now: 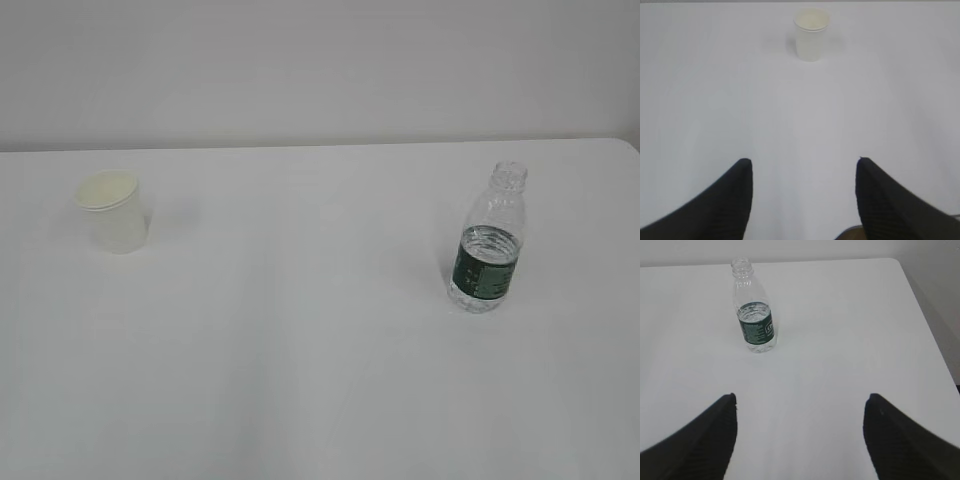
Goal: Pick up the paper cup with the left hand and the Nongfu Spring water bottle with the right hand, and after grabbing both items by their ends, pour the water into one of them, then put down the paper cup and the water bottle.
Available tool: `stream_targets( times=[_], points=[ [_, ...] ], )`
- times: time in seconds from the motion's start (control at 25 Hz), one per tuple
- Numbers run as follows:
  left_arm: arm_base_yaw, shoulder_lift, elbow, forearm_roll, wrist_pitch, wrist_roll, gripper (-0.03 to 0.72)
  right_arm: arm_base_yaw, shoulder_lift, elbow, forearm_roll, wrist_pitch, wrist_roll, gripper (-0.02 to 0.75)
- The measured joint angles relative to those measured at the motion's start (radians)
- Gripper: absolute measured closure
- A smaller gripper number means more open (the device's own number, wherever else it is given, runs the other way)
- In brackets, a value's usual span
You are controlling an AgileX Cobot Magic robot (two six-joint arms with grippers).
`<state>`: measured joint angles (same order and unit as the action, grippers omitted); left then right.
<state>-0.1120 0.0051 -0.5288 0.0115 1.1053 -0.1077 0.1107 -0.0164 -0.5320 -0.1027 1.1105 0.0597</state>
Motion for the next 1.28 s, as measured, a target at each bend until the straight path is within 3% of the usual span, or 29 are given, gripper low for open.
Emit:
stream_targets(
  times=[0.4,1.28],
  points=[
    [0.000,0.105,-0.025,0.000,-0.029,0.000,0.226,0.000,0.066,0.000,0.000,-0.042,-0.039,0.149],
    [0.000,0.357,-0.071,0.009,-0.383,0.000,0.228,0.000,0.309,0.000,0.000,-0.354,-0.051,0.150]
  ],
)
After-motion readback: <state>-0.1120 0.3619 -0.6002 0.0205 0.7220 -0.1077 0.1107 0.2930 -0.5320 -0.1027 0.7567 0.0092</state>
